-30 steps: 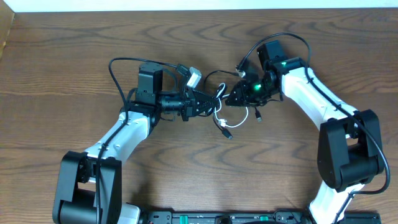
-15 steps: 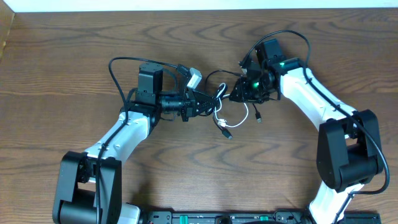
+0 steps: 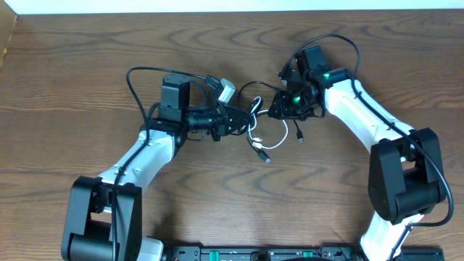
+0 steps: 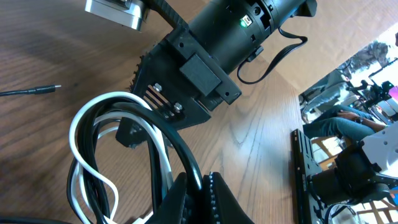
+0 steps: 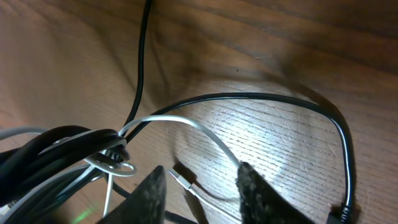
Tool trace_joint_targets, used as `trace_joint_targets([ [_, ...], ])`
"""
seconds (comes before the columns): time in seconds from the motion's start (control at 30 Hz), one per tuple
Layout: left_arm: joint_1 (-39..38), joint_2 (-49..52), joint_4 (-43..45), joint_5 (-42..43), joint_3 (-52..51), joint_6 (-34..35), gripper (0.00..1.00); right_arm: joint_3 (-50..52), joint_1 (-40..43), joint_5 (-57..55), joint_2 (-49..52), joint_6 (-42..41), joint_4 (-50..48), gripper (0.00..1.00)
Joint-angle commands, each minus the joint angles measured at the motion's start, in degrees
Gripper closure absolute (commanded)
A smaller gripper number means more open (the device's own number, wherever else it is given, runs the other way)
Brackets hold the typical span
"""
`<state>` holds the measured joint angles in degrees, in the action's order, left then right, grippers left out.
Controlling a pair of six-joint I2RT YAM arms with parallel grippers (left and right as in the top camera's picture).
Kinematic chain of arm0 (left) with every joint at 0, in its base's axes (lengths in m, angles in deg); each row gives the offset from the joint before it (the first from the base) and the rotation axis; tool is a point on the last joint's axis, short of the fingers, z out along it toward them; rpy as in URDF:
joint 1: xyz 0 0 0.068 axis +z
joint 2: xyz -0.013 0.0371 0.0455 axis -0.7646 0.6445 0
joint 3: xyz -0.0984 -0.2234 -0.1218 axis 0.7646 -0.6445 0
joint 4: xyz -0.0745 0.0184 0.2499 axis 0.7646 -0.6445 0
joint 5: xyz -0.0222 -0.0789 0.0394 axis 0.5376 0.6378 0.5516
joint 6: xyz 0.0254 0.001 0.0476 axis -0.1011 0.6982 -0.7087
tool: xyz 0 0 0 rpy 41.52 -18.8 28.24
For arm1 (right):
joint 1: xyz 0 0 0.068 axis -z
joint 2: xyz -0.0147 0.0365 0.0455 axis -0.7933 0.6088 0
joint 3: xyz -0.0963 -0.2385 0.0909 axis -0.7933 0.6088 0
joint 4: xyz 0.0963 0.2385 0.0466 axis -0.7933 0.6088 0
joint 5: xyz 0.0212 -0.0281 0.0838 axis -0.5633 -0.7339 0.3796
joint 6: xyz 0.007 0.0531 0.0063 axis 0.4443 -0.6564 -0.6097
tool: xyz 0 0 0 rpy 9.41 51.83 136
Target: Untangle cables
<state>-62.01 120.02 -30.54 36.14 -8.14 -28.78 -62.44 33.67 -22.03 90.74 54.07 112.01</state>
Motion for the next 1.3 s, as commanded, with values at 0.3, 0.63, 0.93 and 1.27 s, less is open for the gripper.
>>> trace_joint_targets([
  [0.3, 0.2, -0.1, 0.0, -0.5, 0.6, -0.8, 0.93, -0.7, -0.4, 11.4, -0.3, 2.0, 6.6, 0.6],
  [0.63, 0.2, -0.1, 0.0, -0.5, 0.6, -0.8, 0.93, 1.3, -3.3, 16.5, -0.3, 1.1, 6.9, 0.6],
  [0.93, 0.2, -0.1, 0.0, -0.5, 0.6, -0.8, 0.92, 2.6, -7.5, 14.6, -0.3, -3.8, 0.4, 0.98],
  [1.27, 0.2, -0.1, 0.1, -0.5, 0.6, -0.8, 0.93, 2.6, -3.2, 13.3, -0.3, -7.5, -4.9, 0.99],
])
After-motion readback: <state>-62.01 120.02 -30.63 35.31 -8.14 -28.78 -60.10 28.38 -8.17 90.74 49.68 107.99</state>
